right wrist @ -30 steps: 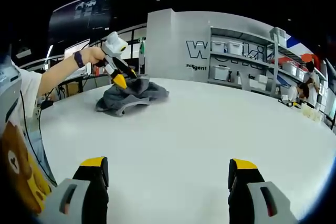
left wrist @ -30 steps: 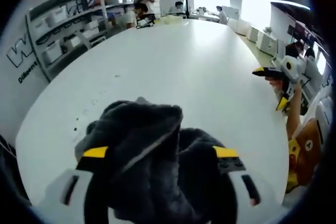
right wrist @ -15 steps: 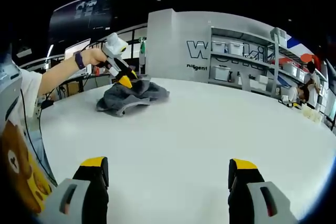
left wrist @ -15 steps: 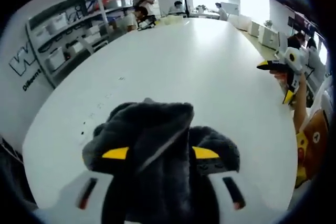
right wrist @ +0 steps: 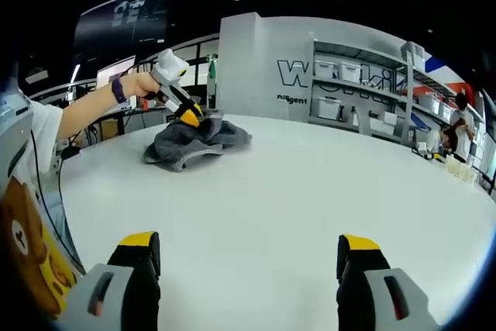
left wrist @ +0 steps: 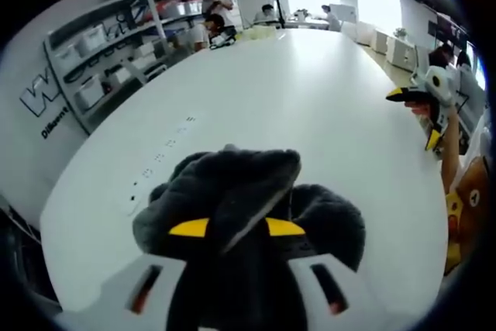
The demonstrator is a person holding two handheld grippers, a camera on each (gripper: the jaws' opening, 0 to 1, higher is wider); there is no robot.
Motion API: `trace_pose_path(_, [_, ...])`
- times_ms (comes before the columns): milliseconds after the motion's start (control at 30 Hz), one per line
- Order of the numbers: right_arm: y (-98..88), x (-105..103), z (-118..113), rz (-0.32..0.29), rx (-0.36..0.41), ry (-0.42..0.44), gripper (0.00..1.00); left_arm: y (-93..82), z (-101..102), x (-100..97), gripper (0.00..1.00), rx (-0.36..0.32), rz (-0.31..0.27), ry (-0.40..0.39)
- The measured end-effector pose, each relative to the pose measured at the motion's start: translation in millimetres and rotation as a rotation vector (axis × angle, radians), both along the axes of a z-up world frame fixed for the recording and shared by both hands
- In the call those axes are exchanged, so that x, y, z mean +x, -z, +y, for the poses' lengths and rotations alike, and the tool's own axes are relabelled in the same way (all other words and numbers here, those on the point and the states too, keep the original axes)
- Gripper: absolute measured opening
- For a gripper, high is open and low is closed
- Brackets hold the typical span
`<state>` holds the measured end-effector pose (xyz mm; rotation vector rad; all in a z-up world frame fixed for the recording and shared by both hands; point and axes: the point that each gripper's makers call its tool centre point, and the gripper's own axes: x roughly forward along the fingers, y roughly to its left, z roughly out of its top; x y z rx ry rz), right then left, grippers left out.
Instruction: Fold the towel on the table until its edges align and the towel forms a compact rectangular stack.
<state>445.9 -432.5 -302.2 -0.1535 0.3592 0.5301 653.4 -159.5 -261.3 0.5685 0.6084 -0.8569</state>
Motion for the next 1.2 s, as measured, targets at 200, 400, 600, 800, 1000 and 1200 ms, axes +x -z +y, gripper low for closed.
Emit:
trace_pose_path(200, [-0.1,-0.4,1.5,0.000,-0.003,-0.005,0.99,-6.7,2.0,-1.4,0.22,0.006,-0.022,0.004])
trace_pose_path(400, [-0.1,-1.1,2.0,0.000,-0.004,-0.007,0.99,-14.1,1.7,-4.3,0.18,0.020,-0.051,0.022])
trace_pose_path(600, [-1.0,-2.3,2.9,-0.003,-0.007,-0.011,0.99,-20.1,1.6,-6.4,0.12,0.025,-0.074,0.030])
trace_pose_path(800, [-0.7,-3.5,3.7,-0.002,-0.008,-0.013,0.99,-22.8,1.8,-5.8,0.08,0.027,-0.094,0.034])
trace_pose_path(1000, [-0.5,-4.8,3.8,-0.003,-0.010,-0.015,0.99,-22.6,0.4,-6.7,0.05,0.033,-0.102,0.042])
trace_pose_path(1200, [0.5,-4.8,2.9,0.000,-0.011,-0.013,0.99,-31.0,-1.8,-6.4,0.04,0.024,-0.122,0.042])
